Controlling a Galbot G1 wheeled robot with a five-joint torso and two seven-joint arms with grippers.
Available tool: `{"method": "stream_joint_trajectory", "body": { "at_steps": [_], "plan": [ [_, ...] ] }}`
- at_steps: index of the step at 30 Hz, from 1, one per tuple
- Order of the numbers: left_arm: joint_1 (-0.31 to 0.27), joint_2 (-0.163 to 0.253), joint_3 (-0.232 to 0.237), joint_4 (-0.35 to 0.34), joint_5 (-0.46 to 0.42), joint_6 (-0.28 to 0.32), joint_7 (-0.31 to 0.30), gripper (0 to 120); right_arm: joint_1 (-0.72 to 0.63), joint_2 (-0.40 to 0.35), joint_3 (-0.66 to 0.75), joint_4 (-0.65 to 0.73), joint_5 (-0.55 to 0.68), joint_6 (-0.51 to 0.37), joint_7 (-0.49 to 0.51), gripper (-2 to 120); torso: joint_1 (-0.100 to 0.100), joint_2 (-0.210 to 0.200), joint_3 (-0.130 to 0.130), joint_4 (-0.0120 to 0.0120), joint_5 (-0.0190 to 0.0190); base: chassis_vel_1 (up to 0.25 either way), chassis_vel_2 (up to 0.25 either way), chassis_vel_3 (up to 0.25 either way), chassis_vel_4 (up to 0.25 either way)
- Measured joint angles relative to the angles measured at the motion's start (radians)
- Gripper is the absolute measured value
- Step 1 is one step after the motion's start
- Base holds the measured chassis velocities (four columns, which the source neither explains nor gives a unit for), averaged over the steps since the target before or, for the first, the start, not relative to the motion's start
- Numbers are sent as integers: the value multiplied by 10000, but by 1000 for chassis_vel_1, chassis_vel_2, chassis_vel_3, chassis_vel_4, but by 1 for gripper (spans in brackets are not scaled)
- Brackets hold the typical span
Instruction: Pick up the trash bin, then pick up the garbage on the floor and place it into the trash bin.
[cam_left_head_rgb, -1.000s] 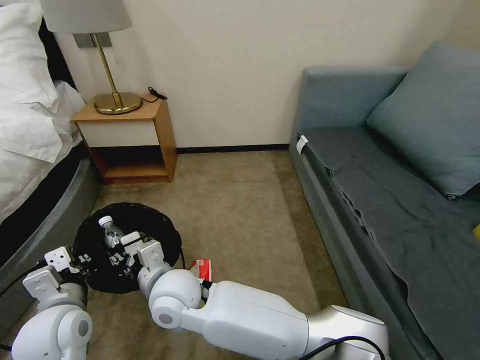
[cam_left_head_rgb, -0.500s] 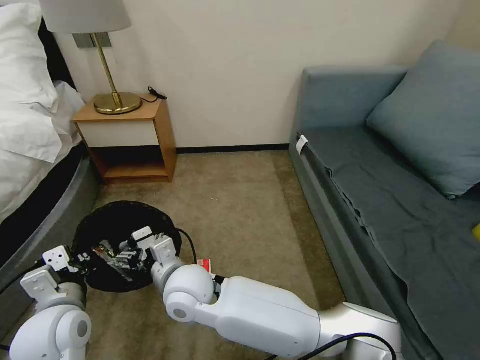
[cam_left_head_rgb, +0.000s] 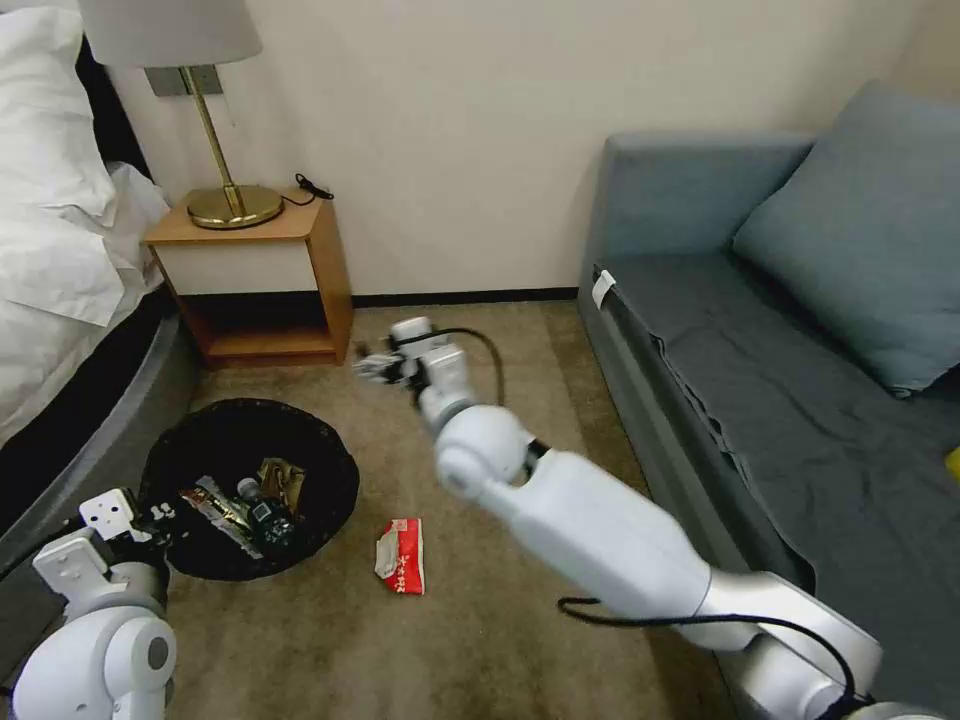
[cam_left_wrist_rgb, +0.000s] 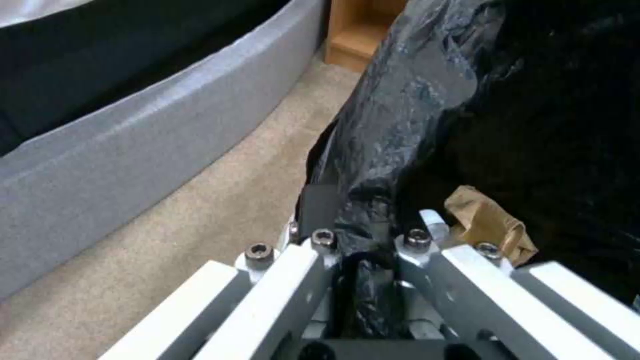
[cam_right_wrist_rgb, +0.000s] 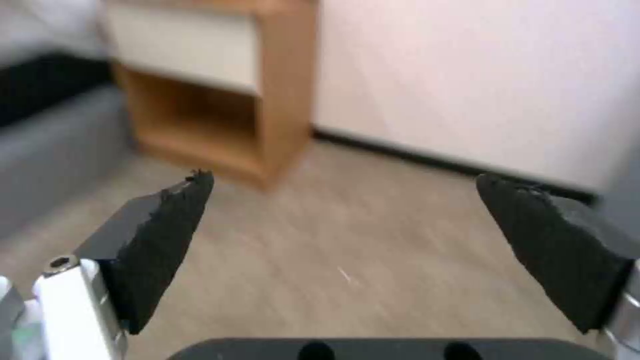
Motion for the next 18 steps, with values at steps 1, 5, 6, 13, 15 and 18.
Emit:
{"method": "stream_joint_trajectory", "body": {
  "at_steps": [1, 5, 6, 13, 15, 18],
  "plan": [
    [0, 0, 0, 0, 0, 0, 0, 3, 0, 0, 0, 0, 0, 0, 0, 100, 0, 0, 0, 0, 0, 0, 0, 0, 0],
    [21, 6, -46, -9, -41, -11, 2, 3, -464, -70, -658, -1056, 1563, -402, 81, 100, 0, 0, 1, -1, -1, 0, 0, 0, 0],
    [21, 6, -46, -9, -41, -11, 2, 3, -464, -70, -658, -1056, 1563, -402, 81, 100, 0, 0, 1, -1, -1, 0, 0, 0, 0],
    [79, -16, -67, -73, -47, -21, 1, 3, -609, 623, -2250, -2448, 3437, -967, 214, 100, 0, 0, 0, 3, -3, 0, 0, 0, 0],
    [86, -31, -63, -75, -48, -23, 2, 3, -610, 717, -2508, -2655, 3478, -993, 201, 100, 0, 0, 0, 3, -4, 0, 0, 0, 0],
    [92, -51, -64, -72, -44, -34, 1, 3, -664, 919, -3039, -3078, 3474, -999, 130, 100, 0, 0, 0, 2, -5, 0, 0, 0, 0]
  ]
}}
